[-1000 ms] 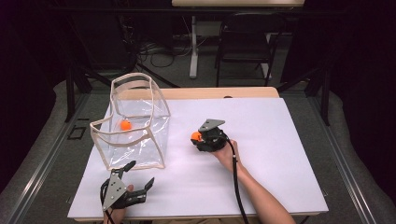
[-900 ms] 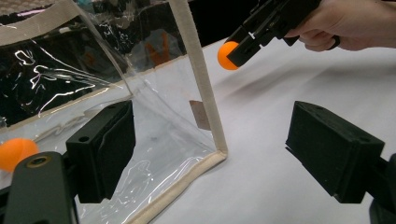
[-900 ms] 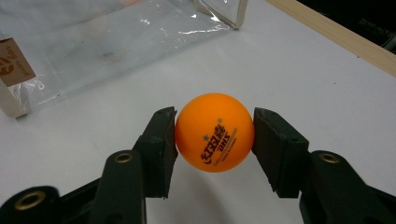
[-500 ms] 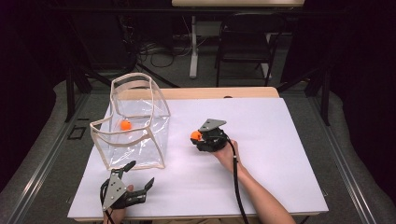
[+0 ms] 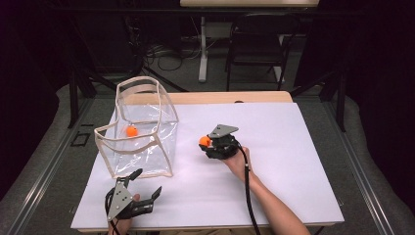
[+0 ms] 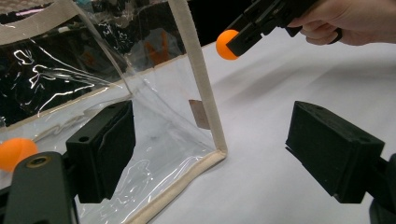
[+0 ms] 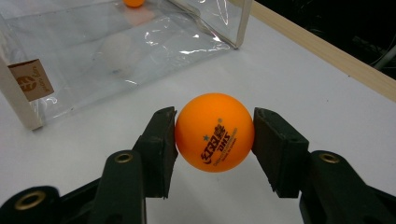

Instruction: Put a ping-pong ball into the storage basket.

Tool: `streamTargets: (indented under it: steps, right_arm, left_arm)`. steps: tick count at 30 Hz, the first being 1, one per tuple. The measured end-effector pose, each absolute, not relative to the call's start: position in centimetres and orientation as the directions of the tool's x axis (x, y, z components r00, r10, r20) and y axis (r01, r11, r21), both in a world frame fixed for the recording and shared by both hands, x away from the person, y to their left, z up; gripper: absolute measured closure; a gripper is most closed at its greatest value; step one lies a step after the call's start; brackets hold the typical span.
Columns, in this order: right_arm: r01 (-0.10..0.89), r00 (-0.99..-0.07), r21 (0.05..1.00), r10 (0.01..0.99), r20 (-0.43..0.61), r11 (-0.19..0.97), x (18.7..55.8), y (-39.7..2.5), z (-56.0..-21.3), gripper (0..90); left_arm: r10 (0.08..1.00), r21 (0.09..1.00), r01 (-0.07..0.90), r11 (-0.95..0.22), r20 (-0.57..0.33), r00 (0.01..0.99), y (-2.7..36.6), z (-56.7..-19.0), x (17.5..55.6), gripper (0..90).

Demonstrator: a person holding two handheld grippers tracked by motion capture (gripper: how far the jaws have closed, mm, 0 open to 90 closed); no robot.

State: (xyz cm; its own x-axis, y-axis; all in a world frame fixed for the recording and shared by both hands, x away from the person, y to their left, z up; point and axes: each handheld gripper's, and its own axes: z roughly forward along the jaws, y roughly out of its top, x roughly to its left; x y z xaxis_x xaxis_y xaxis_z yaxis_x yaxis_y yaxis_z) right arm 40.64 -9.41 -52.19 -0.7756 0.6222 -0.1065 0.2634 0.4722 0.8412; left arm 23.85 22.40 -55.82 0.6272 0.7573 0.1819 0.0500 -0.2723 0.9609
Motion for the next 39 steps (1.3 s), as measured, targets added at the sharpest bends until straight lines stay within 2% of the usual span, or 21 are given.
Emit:
streamTargets:
  steps: [39]
  right_arm:
    - [0.22, -0.781, 0.869, 0.614, -0.115, 0.443, 40.0, -9.6, -50.1, 50.2]
  left_arm:
    - [0.759, 0.962, 0.047, -0.27, 0.183, 0.625, 22.4, -55.8, 23.9, 15.5]
